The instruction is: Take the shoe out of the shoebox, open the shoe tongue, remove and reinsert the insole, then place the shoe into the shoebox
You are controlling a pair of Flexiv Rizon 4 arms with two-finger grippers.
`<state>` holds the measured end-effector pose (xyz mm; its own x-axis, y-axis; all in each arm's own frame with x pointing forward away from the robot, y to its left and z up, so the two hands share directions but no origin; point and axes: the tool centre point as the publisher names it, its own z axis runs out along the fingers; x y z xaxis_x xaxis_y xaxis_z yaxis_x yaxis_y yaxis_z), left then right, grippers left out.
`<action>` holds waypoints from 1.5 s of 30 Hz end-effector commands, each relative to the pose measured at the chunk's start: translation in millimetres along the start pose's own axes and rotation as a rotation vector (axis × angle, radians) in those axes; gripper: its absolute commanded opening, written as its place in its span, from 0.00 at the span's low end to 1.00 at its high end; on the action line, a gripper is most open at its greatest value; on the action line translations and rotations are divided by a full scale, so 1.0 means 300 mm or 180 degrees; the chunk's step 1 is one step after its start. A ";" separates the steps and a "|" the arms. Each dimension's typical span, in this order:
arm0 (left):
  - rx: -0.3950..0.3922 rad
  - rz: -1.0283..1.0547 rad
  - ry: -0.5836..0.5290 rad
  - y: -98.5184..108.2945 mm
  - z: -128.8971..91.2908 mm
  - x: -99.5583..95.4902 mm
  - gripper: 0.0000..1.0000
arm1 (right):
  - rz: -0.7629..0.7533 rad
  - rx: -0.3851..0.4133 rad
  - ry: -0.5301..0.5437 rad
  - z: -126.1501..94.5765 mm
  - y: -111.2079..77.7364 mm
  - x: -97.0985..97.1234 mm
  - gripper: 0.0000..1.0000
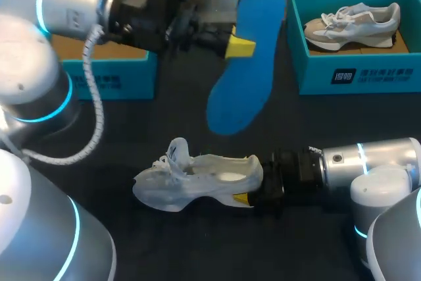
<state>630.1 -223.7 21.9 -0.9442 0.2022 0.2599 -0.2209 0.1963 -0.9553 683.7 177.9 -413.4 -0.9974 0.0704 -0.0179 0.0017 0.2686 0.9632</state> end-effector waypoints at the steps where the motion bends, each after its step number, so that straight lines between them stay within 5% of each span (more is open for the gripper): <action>1: -0.0113 -0.0054 0.0079 -0.026 -0.042 -0.010 0.00 | -0.0001 0.0013 -0.0003 0.003 0.004 0.004 0.00; 14: -0.0113 -0.0054 0.0079 -0.026 -0.042 -0.010 0.00 | -0.0001 0.0013 -0.0003 0.003 0.004 0.004 0.00; 20: 0.0205 -0.0032 0.0081 -0.141 -0.062 0.091 0.00 | -0.0001 0.0013 -0.0003 0.003 0.004 0.004 0.00; 25: 0.0233 -0.0024 0.0020 -0.200 -0.083 0.170 0.00 | -0.0001 0.0013 -0.0003 0.003 0.004 0.004 0.00; 45: 0.0358 -0.0126 0.0042 -0.240 -0.158 0.330 0.00 | -0.0001 0.0013 -0.0003 0.003 0.004 0.004 0.00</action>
<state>575.6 -182.6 128.2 -0.9257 0.2272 0.3023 -0.2828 0.1148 -0.9523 683.7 178.0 -413.4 -0.9974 0.0703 -0.0179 0.0017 0.2686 0.9633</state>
